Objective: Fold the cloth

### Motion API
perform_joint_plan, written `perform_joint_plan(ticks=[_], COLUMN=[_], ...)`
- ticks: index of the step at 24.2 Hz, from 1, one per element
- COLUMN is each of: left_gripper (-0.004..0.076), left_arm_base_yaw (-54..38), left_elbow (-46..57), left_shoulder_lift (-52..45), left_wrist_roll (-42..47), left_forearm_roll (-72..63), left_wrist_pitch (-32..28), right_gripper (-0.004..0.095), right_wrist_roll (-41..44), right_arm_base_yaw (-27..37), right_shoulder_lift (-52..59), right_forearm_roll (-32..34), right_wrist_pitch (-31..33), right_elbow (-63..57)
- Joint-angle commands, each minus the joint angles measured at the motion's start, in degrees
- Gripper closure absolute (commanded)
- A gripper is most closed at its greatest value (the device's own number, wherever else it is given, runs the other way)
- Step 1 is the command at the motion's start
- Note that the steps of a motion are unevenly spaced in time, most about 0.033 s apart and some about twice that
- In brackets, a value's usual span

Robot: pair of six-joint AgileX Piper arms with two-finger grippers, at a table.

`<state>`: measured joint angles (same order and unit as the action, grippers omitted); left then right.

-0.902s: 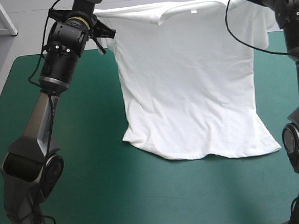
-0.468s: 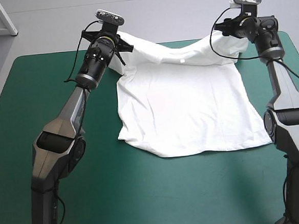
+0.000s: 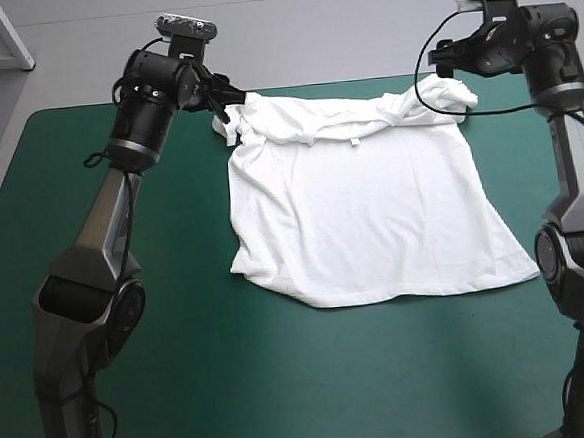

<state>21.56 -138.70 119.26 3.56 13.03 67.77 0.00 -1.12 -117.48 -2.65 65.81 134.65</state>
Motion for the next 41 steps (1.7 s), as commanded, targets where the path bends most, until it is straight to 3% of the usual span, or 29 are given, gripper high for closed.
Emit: perform_joint_plan(ticks=[1, 9, 16, 21, 22, 26, 30, 36, 38, 41], left_gripper=[0.0276, 0.0291, 0.0291, 0.0291, 0.0291, 0.0291, 0.0291, 0.0293, 0.0350, 0.0507], left_arm_base_yaw=[0.4, 0.5, 1.3, 2.8, 4.1, 6.1, 6.1, 6.9, 7.9, 9.1], left_elbow=[-1.3, 14.9, 36.9, 48.4, 51.9, 59.8, 61.3, 62.0, 62.0, 62.0], left_shoulder_lift=[-6.4, -16.4, -24.4, -25.3, -25.2, -25.1, -21.9, -16.9, -16.0, -15.1], left_wrist_roll=[-2.5, -3.6, -2.9, -2.1, -2.0, 0.4, 3.0, 1.3, 1.3, 1.3], left_forearm_roll=[-5.8, -23.5, -21.7, -20.8, -20.8, -20.0, -16.1, -21.9, -21.9, -21.4], left_wrist_pitch=[6.2, 6.2, 5.4, 1.2, -2.1, -13.2, -13.5, -16.8, -16.4, -16.6], right_gripper=[0.0132, 0.0196, 0.0198, 0.0198, 0.0198, 0.0198, 0.0198, 0.0198, 0.0197, 0.0198], right_wrist_roll=[-0.8, -0.8, -0.8, 0.0, 0.3, 0.3, 0.3, -1.4, -3.3, -2.3], right_arm_base_yaw=[0.4, 0.4, 0.5, 0.5, 0.5, 0.5, 0.5, 0.5, 0.4, 0.4], right_shoulder_lift=[8.0, 24.4, 38.5, 45.5, 47.3, 49.8, 50.1, 50.1, 49.3, 47.5], right_forearm_roll=[1.4, 0.4, 4.3, 3.7, 3.7, 3.6, 2.6, 3.1, 3.1, 4.4], right_wrist_pitch=[6.0, 6.0, 4.1, 2.0, 1.8, 1.3, 1.4, -0.5, -2.0, -5.3], right_elbow=[1.3, -18.2, -40.9, -51.8, -54.6, -59.6, -60.4, -60.4, -60.4, -61.7])
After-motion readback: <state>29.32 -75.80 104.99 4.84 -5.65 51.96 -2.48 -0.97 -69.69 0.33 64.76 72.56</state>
